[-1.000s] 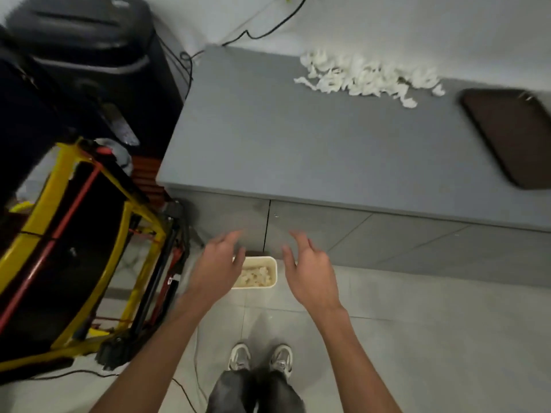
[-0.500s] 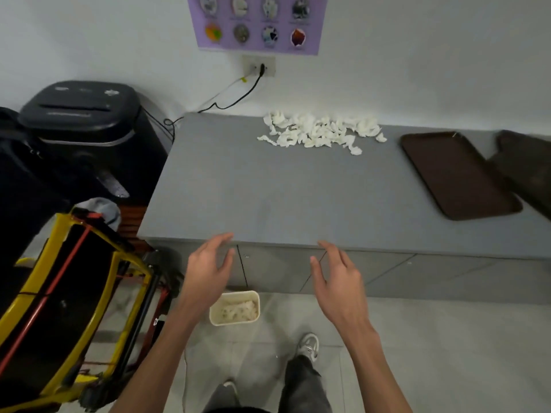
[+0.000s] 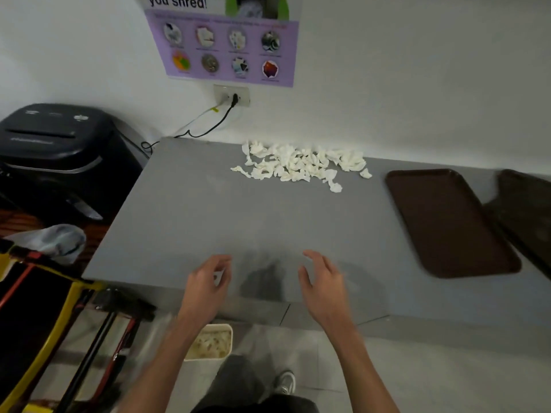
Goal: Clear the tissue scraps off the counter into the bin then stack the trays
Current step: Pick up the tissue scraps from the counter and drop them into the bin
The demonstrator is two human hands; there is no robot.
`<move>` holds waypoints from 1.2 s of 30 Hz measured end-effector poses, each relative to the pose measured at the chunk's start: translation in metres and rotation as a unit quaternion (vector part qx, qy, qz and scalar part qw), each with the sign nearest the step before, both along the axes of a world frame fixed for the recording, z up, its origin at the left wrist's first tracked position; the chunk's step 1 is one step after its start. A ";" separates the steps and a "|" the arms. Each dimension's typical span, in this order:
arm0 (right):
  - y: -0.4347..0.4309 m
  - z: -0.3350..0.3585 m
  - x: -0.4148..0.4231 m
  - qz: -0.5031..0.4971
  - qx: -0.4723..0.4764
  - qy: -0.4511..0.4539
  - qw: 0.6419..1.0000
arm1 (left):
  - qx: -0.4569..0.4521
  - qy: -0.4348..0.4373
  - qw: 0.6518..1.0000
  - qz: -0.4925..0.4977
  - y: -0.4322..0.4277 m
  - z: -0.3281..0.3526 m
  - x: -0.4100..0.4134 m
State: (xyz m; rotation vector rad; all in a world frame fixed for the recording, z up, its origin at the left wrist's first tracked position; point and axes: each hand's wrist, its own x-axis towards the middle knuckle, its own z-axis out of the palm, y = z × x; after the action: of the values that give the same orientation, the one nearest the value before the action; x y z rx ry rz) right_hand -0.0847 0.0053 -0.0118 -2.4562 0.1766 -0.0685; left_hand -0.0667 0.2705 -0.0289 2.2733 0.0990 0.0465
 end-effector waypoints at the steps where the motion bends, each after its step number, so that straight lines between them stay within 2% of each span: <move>1: -0.005 -0.003 0.010 0.000 -0.006 0.008 1.000 | 0.007 0.003 1.000 0.001 -0.006 -0.003 0.011; 9: -0.024 -0.029 0.107 -0.012 -0.024 0.059 0.998 | 0.051 0.009 0.997 -0.052 -0.041 -0.007 0.150; 15: -0.016 -0.018 0.240 -0.022 -0.032 0.050 0.998 | 0.049 -0.030 0.995 -0.076 -0.052 0.018 0.265; 21: 0.009 -0.025 0.385 0.028 -0.094 0.040 0.994 | 0.036 -0.080 0.991 -0.096 -0.042 0.031 0.298; 25: 0.022 -0.050 0.442 0.053 -0.149 0.063 0.985 | 0.043 -0.068 0.991 -0.107 -0.025 0.029 0.291; 30: 0.027 -0.106 0.427 0.059 -0.171 0.115 0.977 | 0.048 -0.030 0.994 -0.098 -0.001 0.015 0.283; 34: 0.033 -0.116 0.369 0.056 -0.116 0.082 0.988 | 0.026 -0.003 0.997 -0.073 0.005 0.009 0.276; 36: 0.034 -0.112 0.344 0.059 -0.099 0.097 0.989 | 0.010 0.008 0.997 -0.071 0.002 0.008 0.275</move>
State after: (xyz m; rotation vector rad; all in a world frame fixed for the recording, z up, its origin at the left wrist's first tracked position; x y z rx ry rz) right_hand 0.2589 0.0397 -0.1242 -2.6643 0.1134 0.2151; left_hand 0.2081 0.2728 -0.0210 2.2958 -0.0543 -0.0467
